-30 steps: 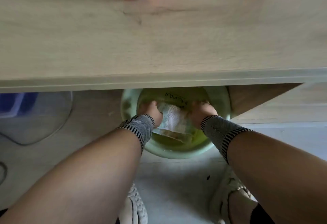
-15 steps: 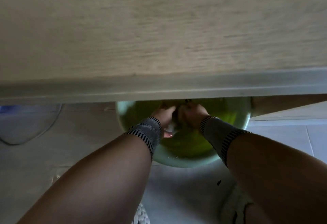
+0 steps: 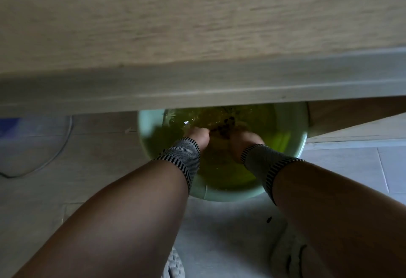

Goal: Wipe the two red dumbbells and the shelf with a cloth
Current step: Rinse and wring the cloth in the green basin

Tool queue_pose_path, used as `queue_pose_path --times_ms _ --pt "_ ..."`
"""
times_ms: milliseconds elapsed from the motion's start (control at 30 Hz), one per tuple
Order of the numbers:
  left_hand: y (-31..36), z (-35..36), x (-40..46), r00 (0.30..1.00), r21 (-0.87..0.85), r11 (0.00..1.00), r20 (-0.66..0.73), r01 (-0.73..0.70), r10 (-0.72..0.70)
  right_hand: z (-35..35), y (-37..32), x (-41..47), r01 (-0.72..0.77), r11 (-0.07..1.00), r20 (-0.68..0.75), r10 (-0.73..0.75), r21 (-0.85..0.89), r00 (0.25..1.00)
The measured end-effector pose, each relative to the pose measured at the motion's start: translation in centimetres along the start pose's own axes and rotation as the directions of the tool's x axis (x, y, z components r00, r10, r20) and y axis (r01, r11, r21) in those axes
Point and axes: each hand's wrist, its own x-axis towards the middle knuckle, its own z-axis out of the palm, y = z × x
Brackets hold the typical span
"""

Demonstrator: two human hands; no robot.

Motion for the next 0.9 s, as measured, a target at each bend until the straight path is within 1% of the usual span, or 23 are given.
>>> queue_pose_path --times_ms 33,67,100,133,167,200,233,267,300,400,467,533,600,633,700,733,767,800,833,867,900 --pt "-0.1 0.1 0.0 0.998 -0.016 0.999 0.046 0.046 -0.046 0.0 -0.1 0.3 0.046 0.998 -0.026 -0.045 0.038 0.999" --pt "-0.1 0.3 -0.3 0.991 -0.072 0.993 0.099 0.097 -0.09 -0.4 -0.6 0.1 0.095 0.994 -0.018 -0.094 0.058 0.995" --pt "-0.1 0.4 -0.5 0.979 -0.152 0.977 0.166 0.146 -0.121 -0.6 -1.2 0.1 0.11 0.989 0.004 -0.111 0.096 0.994" --pt "-0.1 0.6 -0.6 0.962 -0.22 0.958 0.242 0.185 -0.13 -0.7 -1.8 -0.6 0.154 0.975 0.031 -0.161 0.161 0.986" --pt "-0.1 0.5 -0.4 0.955 -0.268 0.944 0.272 0.195 -0.12 -0.9 -2.6 -1.2 0.148 0.937 0.063 -0.177 0.318 0.982" --pt "-0.1 0.3 -0.3 0.95 -0.312 0.928 0.291 0.203 -0.11 -0.6 -3.1 -1.5 0.171 0.889 0.047 -0.21 0.426 0.976" --pt "0.0 0.1 -0.3 0.949 -0.361 0.91 0.301 0.206 -0.096 -0.5 -3.5 -1.9 0.193 0.869 0.032 -0.232 0.457 0.972" --pt "0.1 0.0 -0.2 0.949 -0.38 0.903 0.304 0.202 -0.084 -0.4 -3.5 -1.9 0.227 0.86 -0.012 -0.249 0.458 0.968" --pt "0.3 0.0 0.0 0.953 -0.355 0.917 0.294 0.182 -0.075 -0.3 -3.7 -1.9 0.24 0.872 -0.022 -0.255 0.427 0.967" --pt "0.5 0.4 0.0 0.976 -0.174 0.981 0.212 0.084 -0.046 0.1 -3.1 -2.2 0.269 0.915 -0.032 -0.273 0.301 0.962" --pt "0.3 0.7 0.4 0.991 -0.13 0.991 0.133 0.03 -0.013 0.1 -2.8 -1.8 0.274 0.943 -0.078 -0.264 0.189 0.961" --pt "0.2 0.7 0.4 0.998 -0.08 0.997 0.059 0.014 -0.01 0.0 -1.8 -0.7 0.185 0.978 -0.104 -0.175 0.094 0.979" --pt "0.4 0.6 0.2 1.0 0.022 1.0 -0.006 0.004 -0.004 -0.4 -0.4 -0.2 0.099 0.995 -0.035 -0.098 0.002 0.995" --pt "0.7 0.4 0.3 1.0 0.055 0.998 -0.001 -0.016 0.016 -0.4 0.2 -0.3 0.051 0.999 0.003 -0.051 0.011 0.999" --pt "1.3 0.4 0.4 0.997 0.062 0.997 0.062 -0.047 0.044 -0.6 0.7 -0.5 0.029 0.999 0.058 -0.028 -0.017 0.998" --pt "1.4 0.4 0.1 0.997 0.064 0.997 0.076 -0.033 0.028 -0.6 0.7 -0.3 0.016 0.999 0.048 -0.014 -0.03 0.999" --pt "1.5 0.5 -0.2 0.996 0.055 0.998 0.084 0.016 -0.021 -1.0 0.2 -0.8 0.017 1.0 0.045 -0.016 -0.025 0.999" --pt "1.4 0.5 -0.5 0.99 0.016 0.997 0.116 0.08 -0.082 -1.2 -0.5 -0.6 0.028 0.998 0.061 -0.031 0.051 0.998" --pt "1.2 0.6 -0.9 0.975 -0.039 0.99 0.18 0.136 -0.127 -1.4 -1.1 -0.7 0.083 0.983 0.083 -0.097 0.167 0.992" --pt "1.0 0.8 -1.0 0.956 -0.102 0.981 0.262 0.167 -0.136 -1.3 -1.6 -0.5 0.085 0.935 0.106 -0.129 0.345 0.986" --pt "1.0 1.0 -0.9 0.94 -0.163 0.97 0.319 0.18 -0.121 -1.4 -2.3 -1.1 0.131 0.888 0.095 -0.191 0.441 0.977"
